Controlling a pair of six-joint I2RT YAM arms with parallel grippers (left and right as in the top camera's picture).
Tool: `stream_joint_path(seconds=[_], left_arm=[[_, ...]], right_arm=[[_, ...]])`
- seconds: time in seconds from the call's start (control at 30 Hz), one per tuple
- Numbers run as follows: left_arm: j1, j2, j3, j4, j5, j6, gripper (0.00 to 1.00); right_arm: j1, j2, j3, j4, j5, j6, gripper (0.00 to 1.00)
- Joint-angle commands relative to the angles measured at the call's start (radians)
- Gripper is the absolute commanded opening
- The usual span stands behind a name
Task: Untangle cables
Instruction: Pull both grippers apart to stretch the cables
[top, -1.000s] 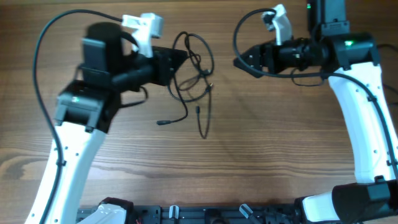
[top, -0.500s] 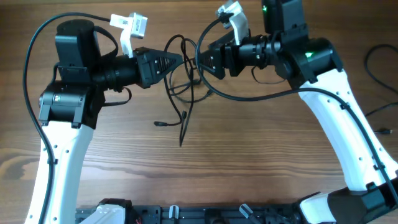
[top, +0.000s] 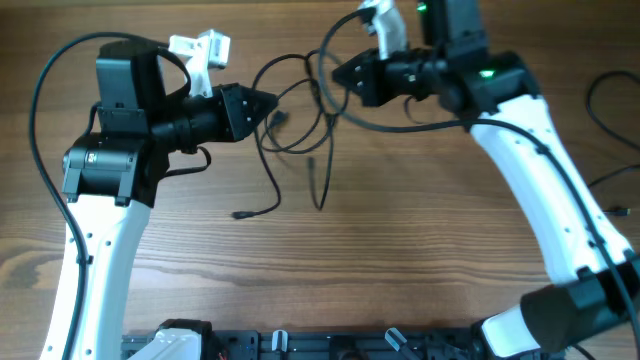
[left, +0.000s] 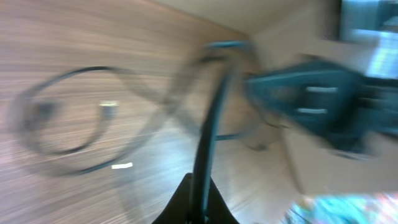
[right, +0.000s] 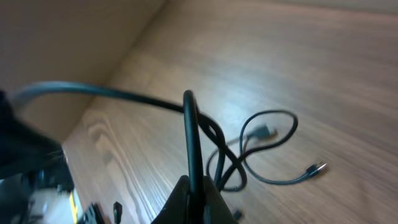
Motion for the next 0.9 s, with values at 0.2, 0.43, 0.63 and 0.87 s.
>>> stream_joint_path(seconds=[0.2, 0.43, 0.63, 0.87], left_arm=[[0.005, 0.003, 0.007, -0.078, -0.608, -0.042, 0.04], [0.005, 0.003, 0.007, -0.125, -0.728, -0.042, 0.04], [0.005, 0.003, 0.007, -0.134, -0.767, -0.042, 0.04], [0.018, 0.003, 0.006, -0.160, -0.780, -0.042, 0.04]], right_arm=[[-0.174, -0.222, 0.002, -0.060, 0.016, 0.204, 0.04], [-0.201, -0.220, 0.002, -0.159, 0.222, 0.307, 0.04], [-0.201, -0.218, 0.002, -0.319, 0.655, 0.361, 0.04], [-0.202, -0.214, 0.002, -0.332, 0.512, 0.203, 0.04]])
